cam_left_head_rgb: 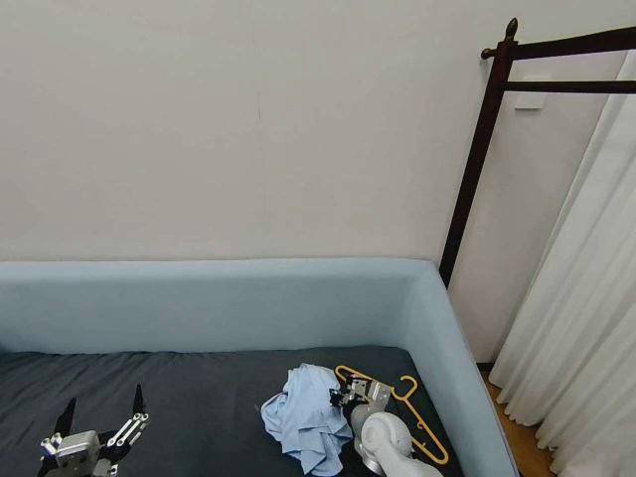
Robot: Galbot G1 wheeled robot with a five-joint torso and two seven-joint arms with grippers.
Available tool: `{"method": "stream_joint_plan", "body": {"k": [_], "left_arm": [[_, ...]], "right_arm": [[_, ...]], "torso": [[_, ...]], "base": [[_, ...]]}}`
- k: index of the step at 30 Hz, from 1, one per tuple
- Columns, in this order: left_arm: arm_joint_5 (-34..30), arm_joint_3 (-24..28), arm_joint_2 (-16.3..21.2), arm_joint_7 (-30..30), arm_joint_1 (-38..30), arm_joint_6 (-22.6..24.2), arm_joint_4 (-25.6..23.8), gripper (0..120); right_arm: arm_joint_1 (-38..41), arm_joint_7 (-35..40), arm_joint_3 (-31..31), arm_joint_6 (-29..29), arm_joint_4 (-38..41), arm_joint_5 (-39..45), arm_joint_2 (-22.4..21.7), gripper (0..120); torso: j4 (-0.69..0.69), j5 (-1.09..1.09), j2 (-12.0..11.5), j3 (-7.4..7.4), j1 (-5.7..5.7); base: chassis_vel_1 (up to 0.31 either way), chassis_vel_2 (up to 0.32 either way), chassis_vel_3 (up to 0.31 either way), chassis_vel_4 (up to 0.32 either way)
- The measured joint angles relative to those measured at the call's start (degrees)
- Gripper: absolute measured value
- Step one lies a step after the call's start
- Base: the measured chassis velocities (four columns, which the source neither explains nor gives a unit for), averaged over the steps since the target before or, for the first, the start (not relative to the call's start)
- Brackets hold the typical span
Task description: Pick up the clothes from the sofa and hang them on the clothes hanger.
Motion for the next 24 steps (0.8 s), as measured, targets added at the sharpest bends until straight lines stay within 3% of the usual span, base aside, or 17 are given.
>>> {"method": "stream_joint_plan", "body": {"k": [5, 15, 24], "left_arm": [[-0.45, 0.20, 0.04, -0.06, -0.69, -0.28, 0.66, 100], [-0.80, -0.12, -0.20, -0.15, -0.79, -0.55, 0.56, 100], [-1.36, -1.10, -0.22, -0.18, -0.17, -0.57, -1.04, 100]], "right_arm": [[5.11, -5.11, -2.20, 10.90, 3.77, 3.62, -2.64, 0], [13.51, -4.85, -4.45, 11.81, 15.43, 10.23, -8.03, 0], [25.21, -4.11, -4.23, 12.96, 17.00, 14.13, -11.51, 0]], "torso": [[0.01, 0.00, 0.00, 0.00, 0.00], [0.01, 0.00, 0.00, 0.00, 0.00], [0.01, 0.00, -0.01, 0.01, 0.01]], "base": [[0.000, 0.000, 0.000, 0.000], [0.000, 0.000, 0.000, 0.000], [0.000, 0.000, 0.000, 0.000]]}}
